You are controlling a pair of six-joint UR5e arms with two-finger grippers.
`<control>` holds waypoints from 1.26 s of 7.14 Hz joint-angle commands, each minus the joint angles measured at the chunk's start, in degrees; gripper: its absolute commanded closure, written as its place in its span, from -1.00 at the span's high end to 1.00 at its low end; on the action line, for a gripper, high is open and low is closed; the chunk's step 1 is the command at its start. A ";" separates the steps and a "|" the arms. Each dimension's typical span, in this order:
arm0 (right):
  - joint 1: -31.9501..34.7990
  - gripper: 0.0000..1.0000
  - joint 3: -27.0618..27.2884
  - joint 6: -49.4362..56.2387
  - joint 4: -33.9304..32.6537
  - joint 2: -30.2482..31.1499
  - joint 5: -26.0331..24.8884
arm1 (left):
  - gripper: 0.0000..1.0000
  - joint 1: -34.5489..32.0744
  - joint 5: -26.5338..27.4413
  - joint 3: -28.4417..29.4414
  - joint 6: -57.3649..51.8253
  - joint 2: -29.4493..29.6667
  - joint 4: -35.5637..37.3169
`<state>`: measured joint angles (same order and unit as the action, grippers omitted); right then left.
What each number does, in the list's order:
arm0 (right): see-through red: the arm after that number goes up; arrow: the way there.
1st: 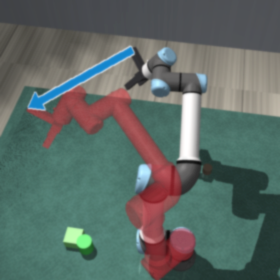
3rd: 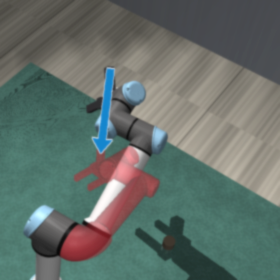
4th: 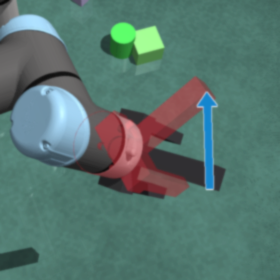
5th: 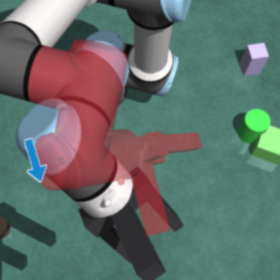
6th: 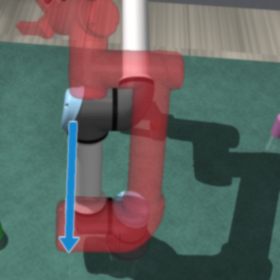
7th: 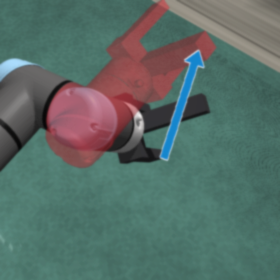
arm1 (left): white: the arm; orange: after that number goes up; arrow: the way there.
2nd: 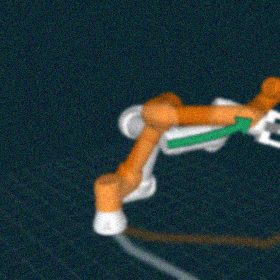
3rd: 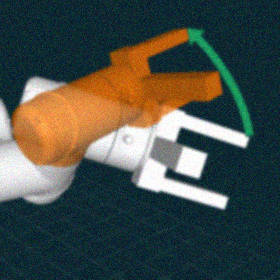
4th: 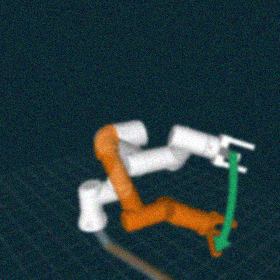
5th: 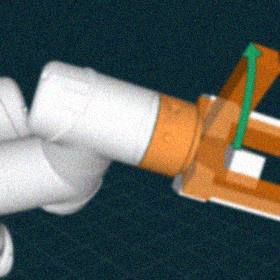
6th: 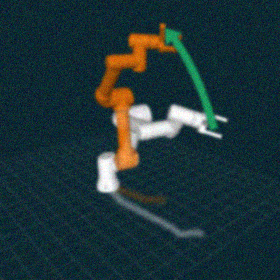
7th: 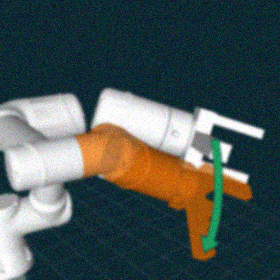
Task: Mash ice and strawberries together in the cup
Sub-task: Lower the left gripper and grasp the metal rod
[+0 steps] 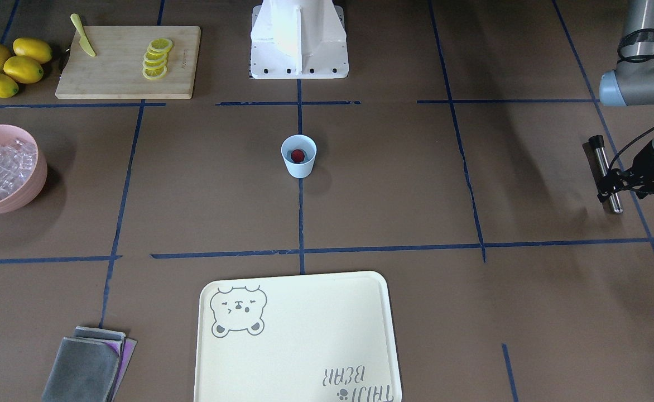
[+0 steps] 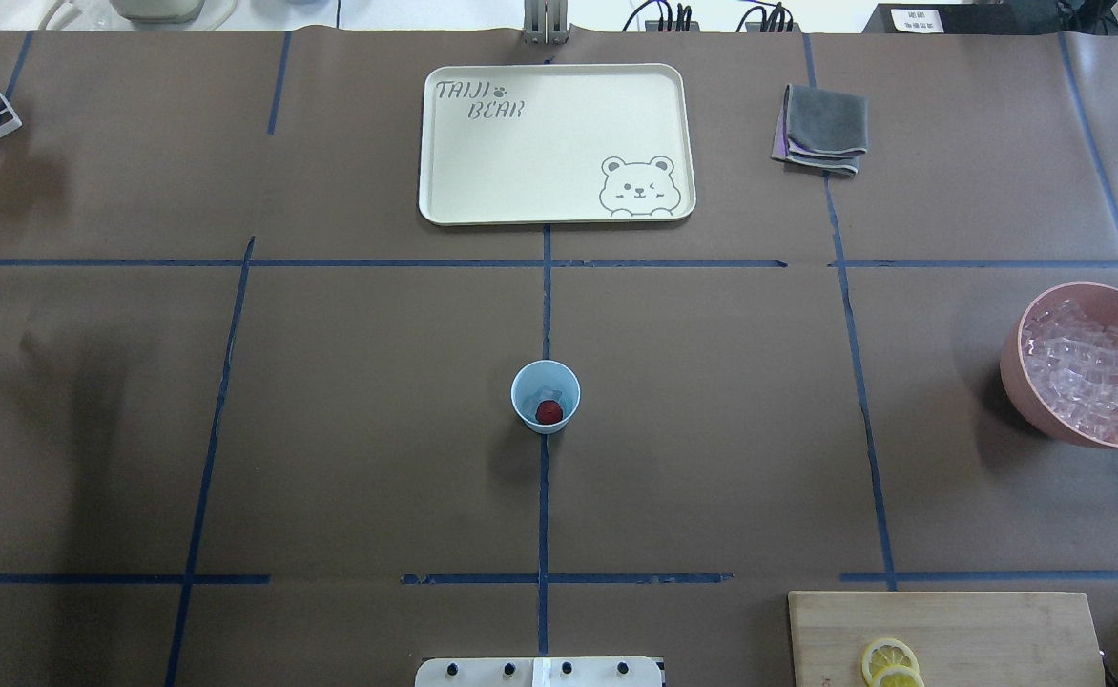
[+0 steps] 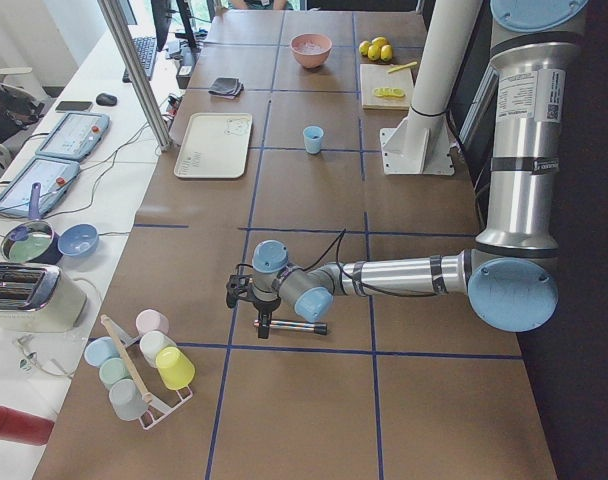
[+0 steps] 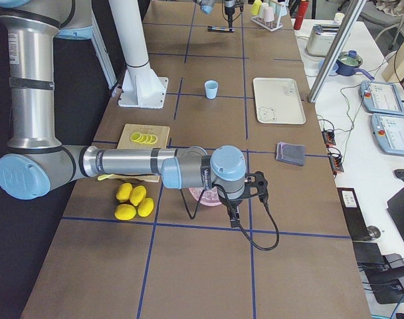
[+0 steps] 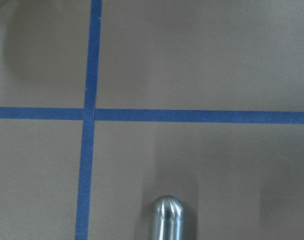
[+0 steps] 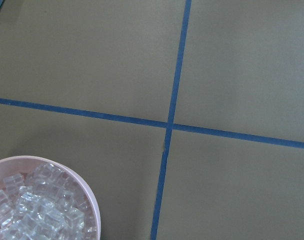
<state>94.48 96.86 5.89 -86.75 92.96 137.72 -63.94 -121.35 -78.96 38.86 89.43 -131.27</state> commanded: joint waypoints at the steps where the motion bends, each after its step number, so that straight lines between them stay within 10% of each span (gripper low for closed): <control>1: 0.00 0.98 0.00 0.00 0.00 0.03 0.00 | 1.00 0.13 -0.03 0.12 -0.01 -0.22 -0.04; 9: 0.00 0.98 0.00 0.09 0.09 -0.06 -0.09 | 1.00 2.50 -0.47 2.49 0.60 -0.22 -5.05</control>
<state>94.48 96.86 5.91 -86.69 92.96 137.64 -62.45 -121.81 -76.47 39.46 89.21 -136.10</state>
